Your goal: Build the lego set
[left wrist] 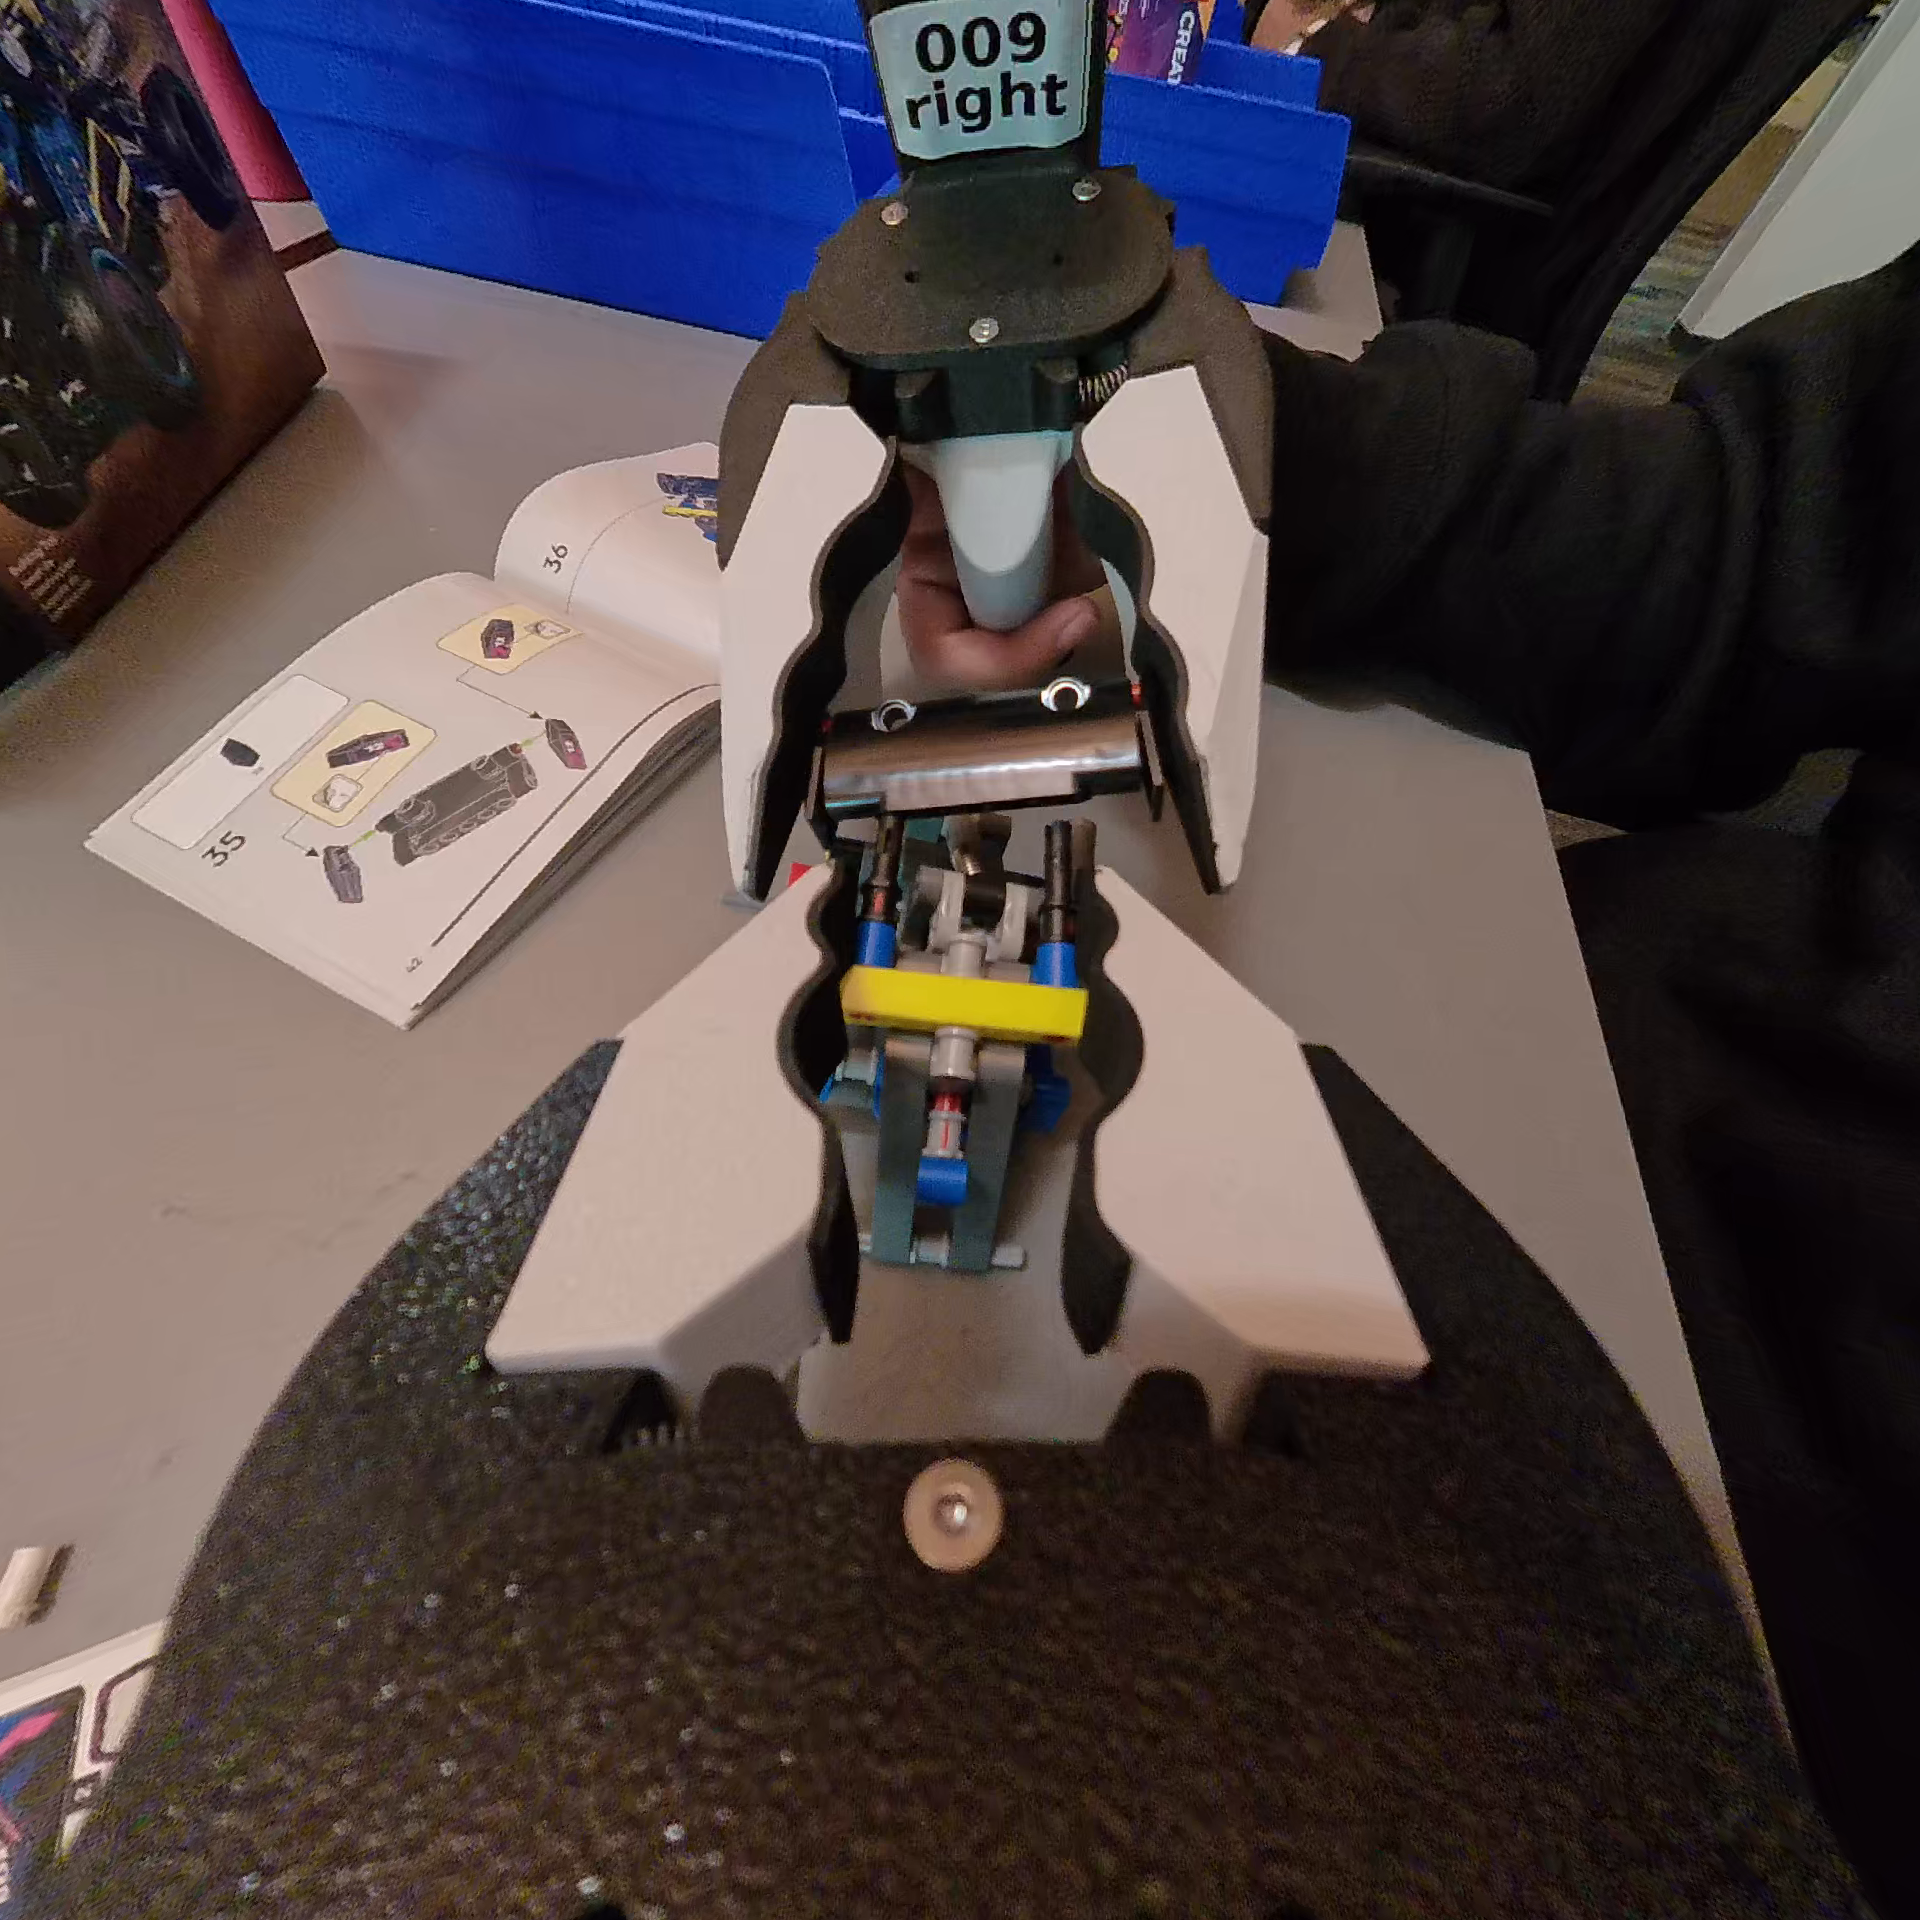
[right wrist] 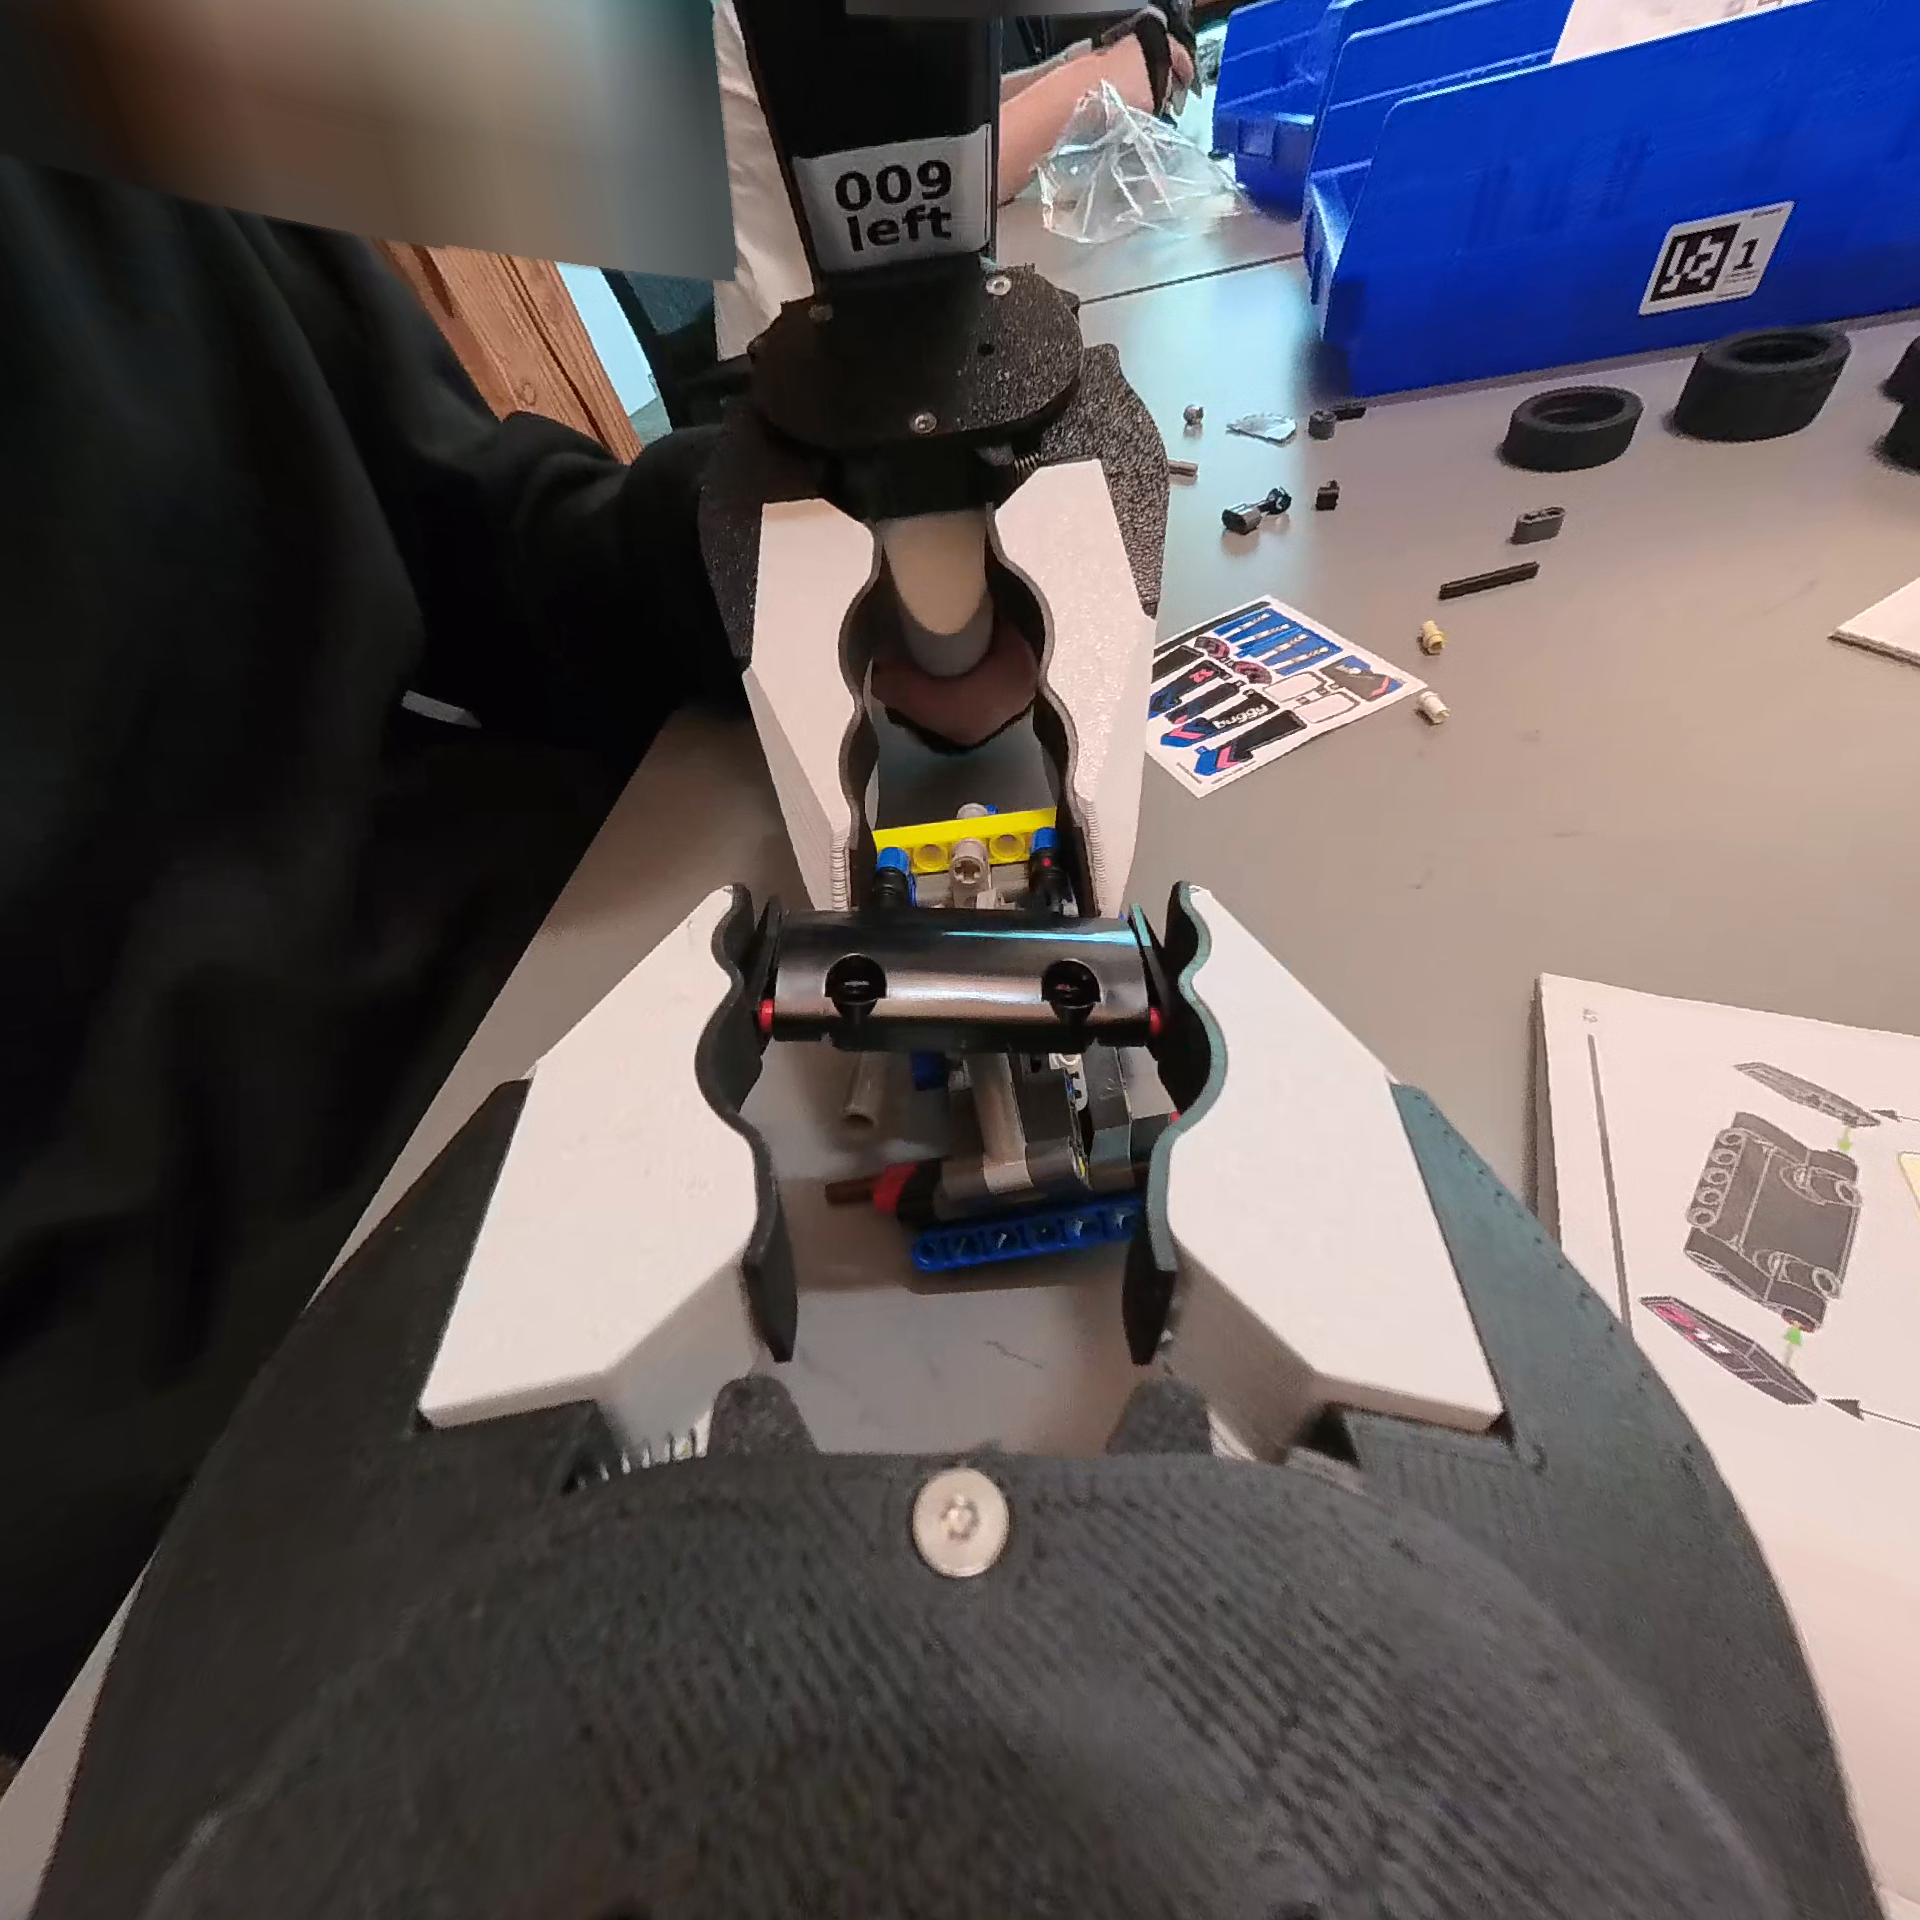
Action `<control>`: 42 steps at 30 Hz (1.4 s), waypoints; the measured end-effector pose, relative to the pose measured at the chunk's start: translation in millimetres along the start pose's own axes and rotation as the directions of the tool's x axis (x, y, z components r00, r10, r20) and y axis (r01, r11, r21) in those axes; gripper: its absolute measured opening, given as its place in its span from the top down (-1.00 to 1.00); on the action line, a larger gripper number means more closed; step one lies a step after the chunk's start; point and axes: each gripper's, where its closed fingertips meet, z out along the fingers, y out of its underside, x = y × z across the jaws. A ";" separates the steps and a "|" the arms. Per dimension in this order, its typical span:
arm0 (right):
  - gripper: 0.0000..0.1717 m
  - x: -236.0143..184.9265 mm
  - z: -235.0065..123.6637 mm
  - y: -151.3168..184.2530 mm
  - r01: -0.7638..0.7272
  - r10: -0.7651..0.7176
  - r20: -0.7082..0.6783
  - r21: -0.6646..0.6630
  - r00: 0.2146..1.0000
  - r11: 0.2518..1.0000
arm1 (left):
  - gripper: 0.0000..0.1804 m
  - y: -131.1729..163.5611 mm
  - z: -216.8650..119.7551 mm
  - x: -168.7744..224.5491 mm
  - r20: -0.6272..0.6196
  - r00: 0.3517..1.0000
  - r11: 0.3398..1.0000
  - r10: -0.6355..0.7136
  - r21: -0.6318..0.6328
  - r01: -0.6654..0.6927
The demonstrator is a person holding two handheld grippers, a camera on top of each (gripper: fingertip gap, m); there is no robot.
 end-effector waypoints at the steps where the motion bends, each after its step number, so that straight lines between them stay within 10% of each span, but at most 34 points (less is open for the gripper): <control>1: 0.11 0.3 0.1 0.2 -0.001 0.001 -0.002 -0.001 1.000 1.000 | 0.56 -0.1 0.2 -0.2 0.001 1.000 1.000 -0.001 0.003 0.001; 30: 0.12 -0.3 -1.0 -15.8 0.030 -0.016 -0.118 0.119 0.993 0.992 | 0.56 0.1 1.4 3.2 0.005 1.000 1.000 0.023 0.019 -0.023; 36: 0.13 -6.6 -25.9 -45.0 0.080 -0.027 -0.145 0.369 0.989 0.926 | 0.45 -15.0 -8.1 5.9 -0.035 0.999 0.993 0.005 0.119 -0.001; 42: 0.13 -27.7 -30.0 -62.2 0.360 -0.275 -0.285 0.311 0.918 0.880 | 0.52 -60.5 -30.0 23.0 -0.321 0.871 0.862 -0.372 0.229 0.452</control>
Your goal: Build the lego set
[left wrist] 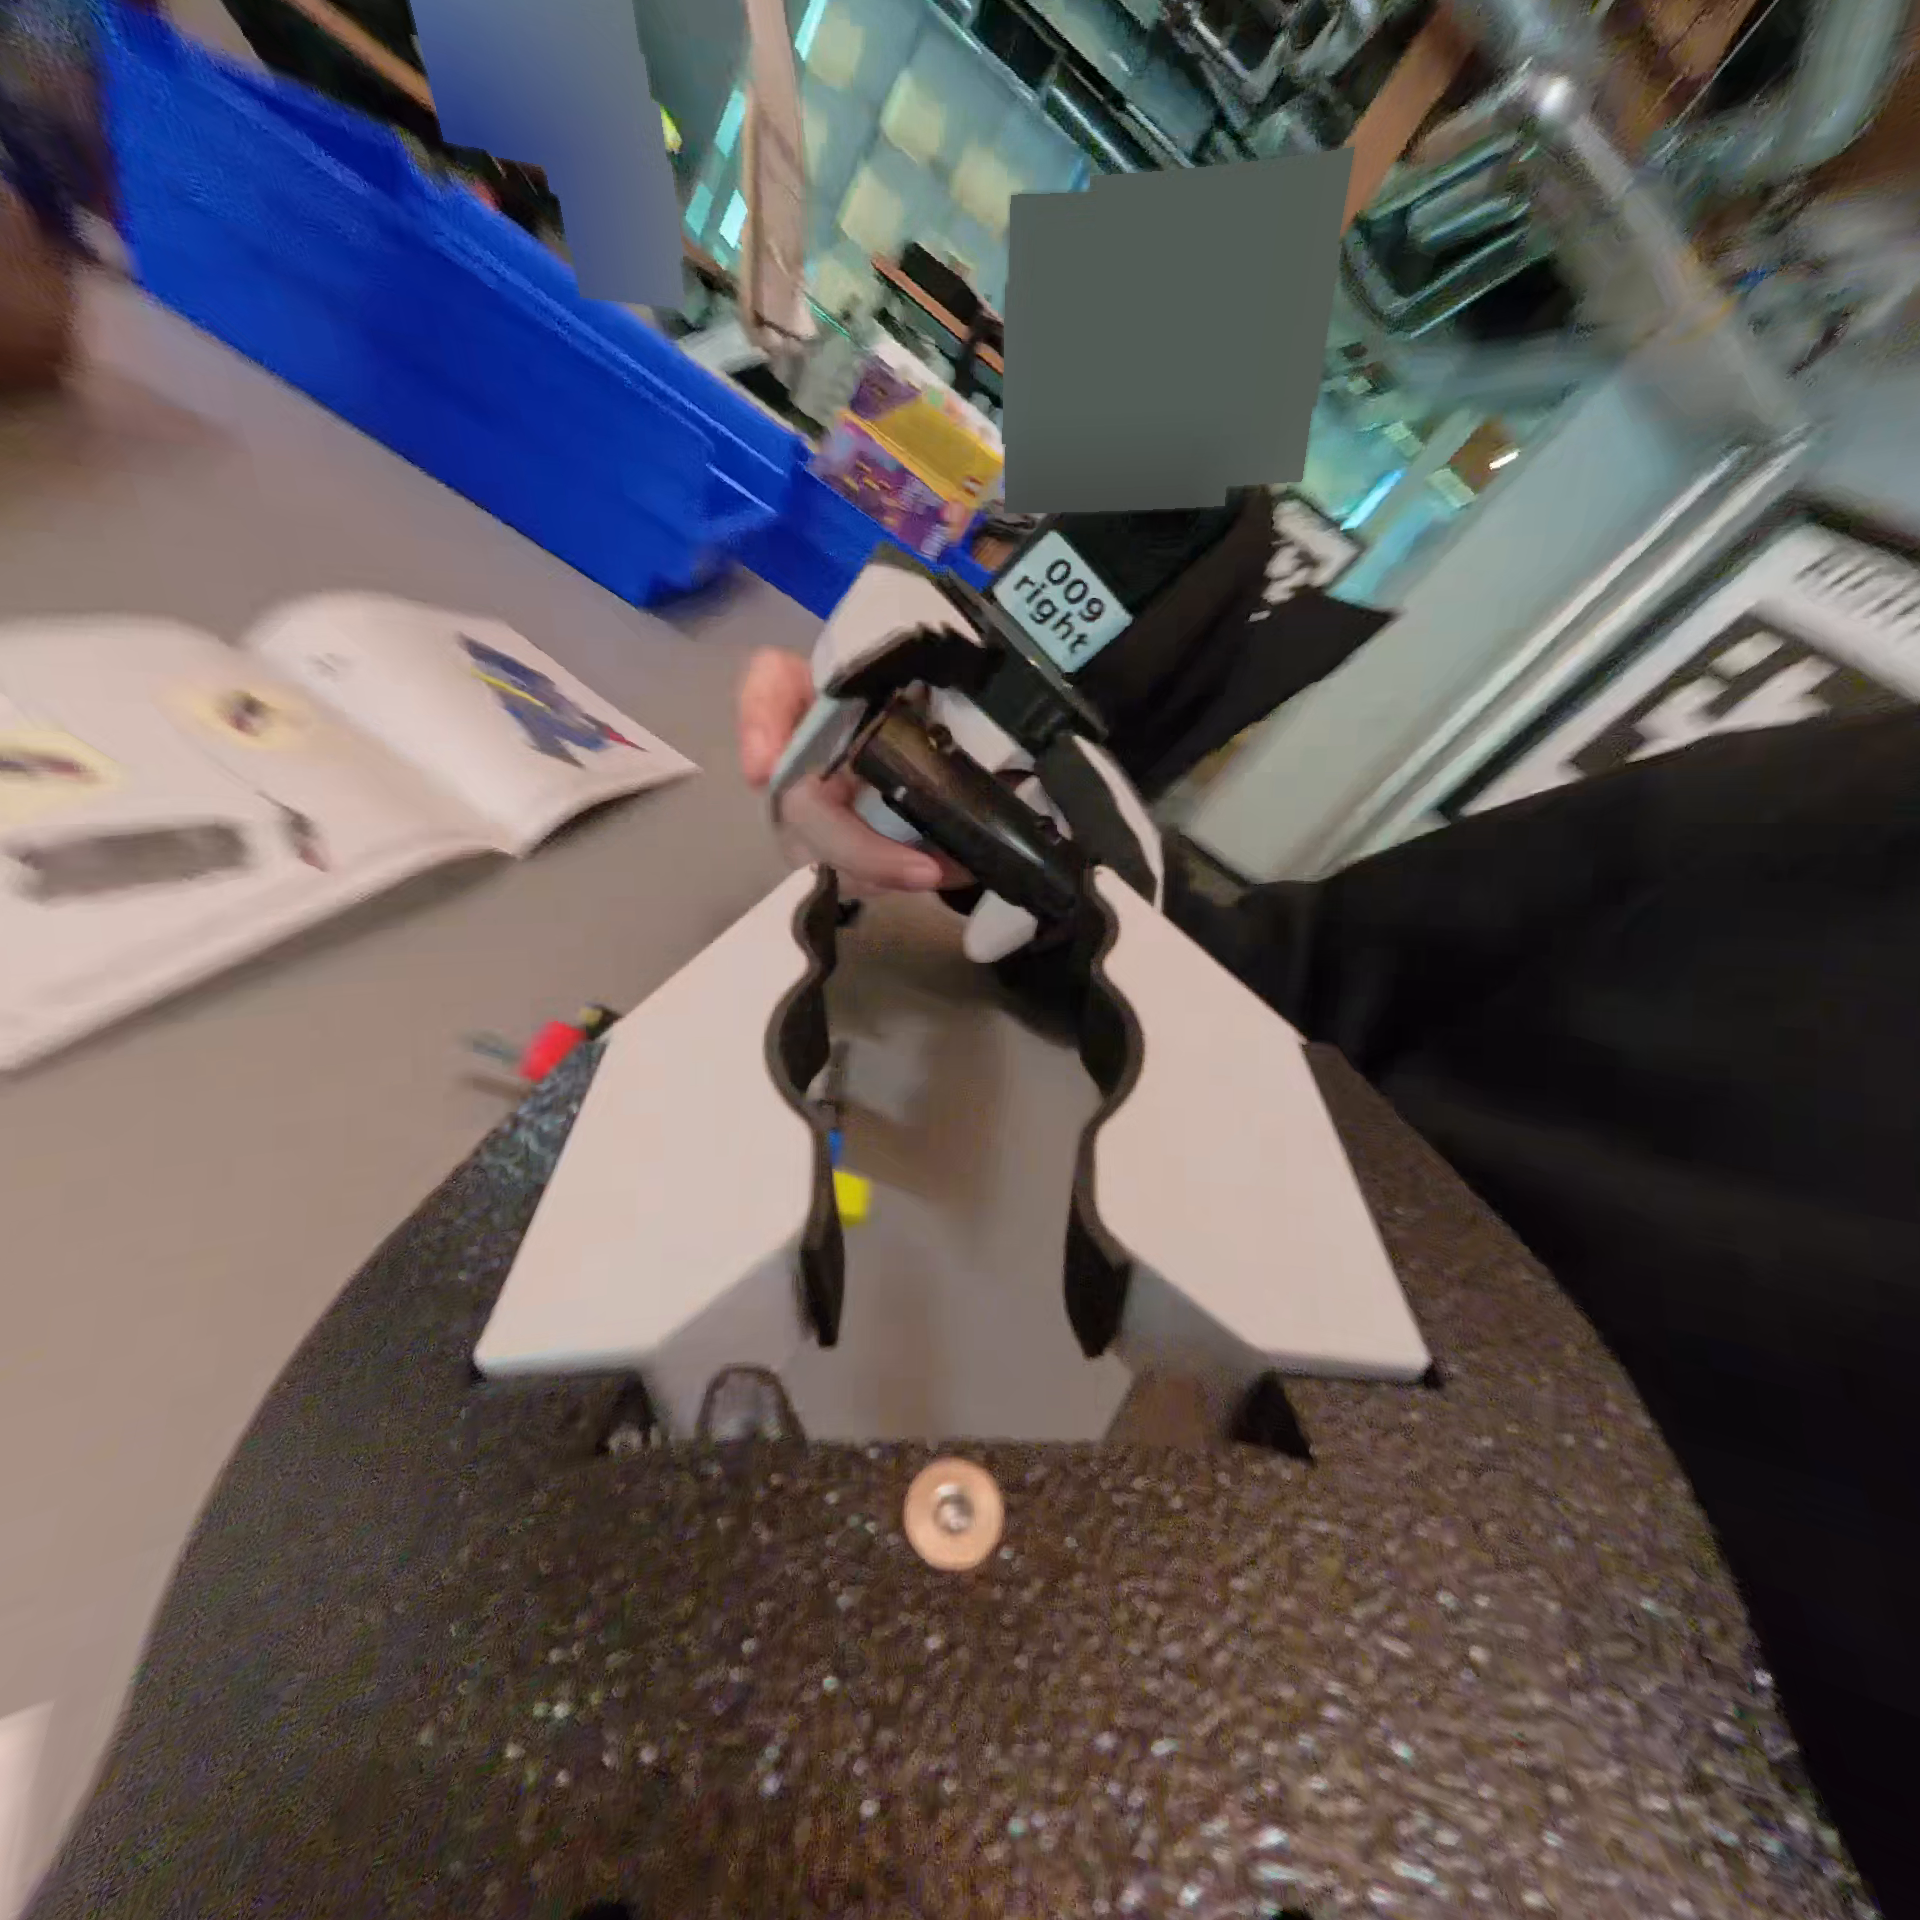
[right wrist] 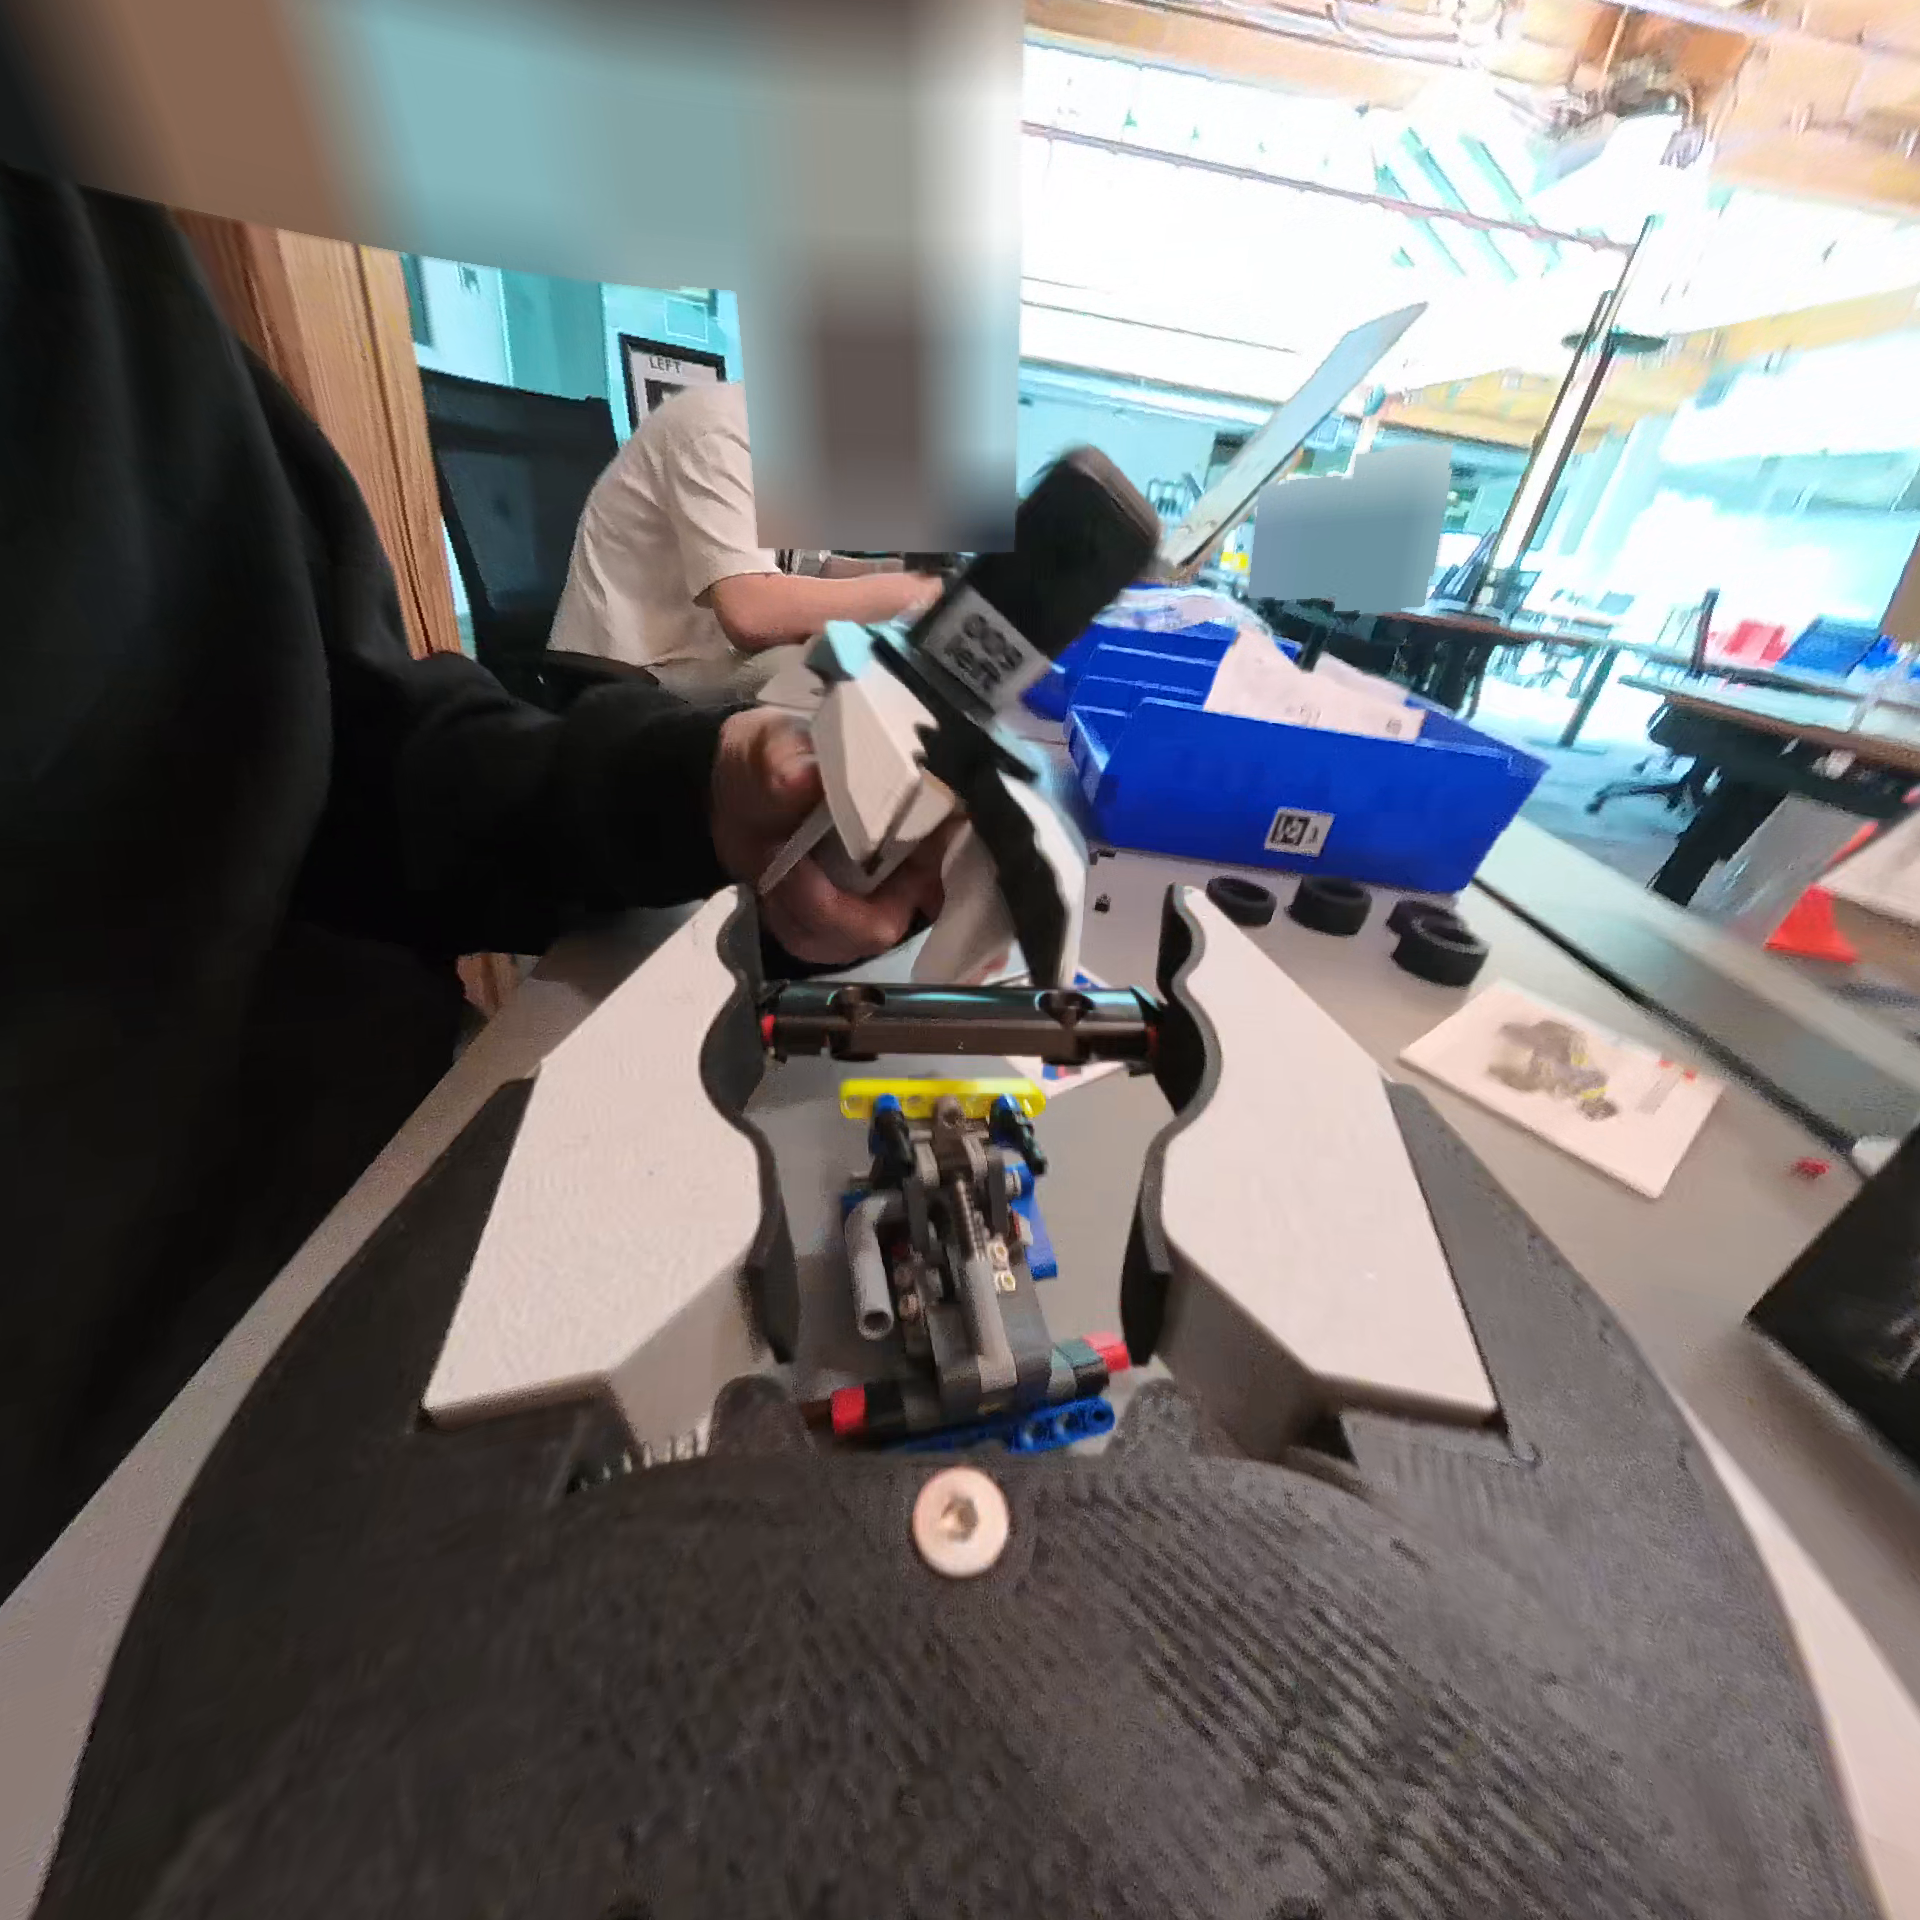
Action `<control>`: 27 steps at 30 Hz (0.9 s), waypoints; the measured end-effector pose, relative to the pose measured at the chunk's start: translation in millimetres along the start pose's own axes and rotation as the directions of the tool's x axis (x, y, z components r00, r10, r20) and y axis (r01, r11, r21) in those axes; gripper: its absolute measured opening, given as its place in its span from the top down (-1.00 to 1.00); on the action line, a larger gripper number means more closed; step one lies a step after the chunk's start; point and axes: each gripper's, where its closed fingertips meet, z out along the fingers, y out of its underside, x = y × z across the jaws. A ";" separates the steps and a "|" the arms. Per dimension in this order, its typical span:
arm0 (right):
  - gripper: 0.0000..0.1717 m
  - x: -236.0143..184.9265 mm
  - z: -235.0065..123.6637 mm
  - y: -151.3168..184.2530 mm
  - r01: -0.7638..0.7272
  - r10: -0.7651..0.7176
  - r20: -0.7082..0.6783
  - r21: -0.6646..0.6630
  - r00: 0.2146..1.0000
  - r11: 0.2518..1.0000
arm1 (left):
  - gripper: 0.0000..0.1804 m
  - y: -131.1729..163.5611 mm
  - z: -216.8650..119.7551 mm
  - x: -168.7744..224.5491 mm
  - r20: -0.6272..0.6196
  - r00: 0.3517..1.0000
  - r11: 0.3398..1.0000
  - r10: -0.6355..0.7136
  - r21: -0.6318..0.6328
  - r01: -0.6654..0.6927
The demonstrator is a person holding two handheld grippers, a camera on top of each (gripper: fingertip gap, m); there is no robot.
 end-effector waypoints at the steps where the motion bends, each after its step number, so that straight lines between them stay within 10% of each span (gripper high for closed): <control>1: 0.13 -3.4 2.7 -4.2 0.028 -0.028 0.006 0.004 1.000 1.000 | 0.51 1.4 3.4 7.4 -0.062 0.995 0.997 -0.076 -0.012 0.075; 10: 0.35 5.1 12.3 5.1 0.206 -0.224 -0.085 -0.179 0.971 0.962 | 0.96 0.3 4.3 11.3 -0.090 0.978 0.982 -0.190 0.000 0.191; 23: -0.38 4.7 23.6 43.1 0.310 -0.341 -0.027 -0.352 0.940 0.883 | 0.95 -6.1 5.9 5.1 -0.210 0.879 0.888 -0.428 0.086 0.453; 27: -0.29 11.4 28.8 50.0 0.299 -0.337 -0.040 -0.372 0.941 0.879 | 0.96 1.4 13.4 4.6 -0.196 0.872 0.881 -0.448 0.068 0.468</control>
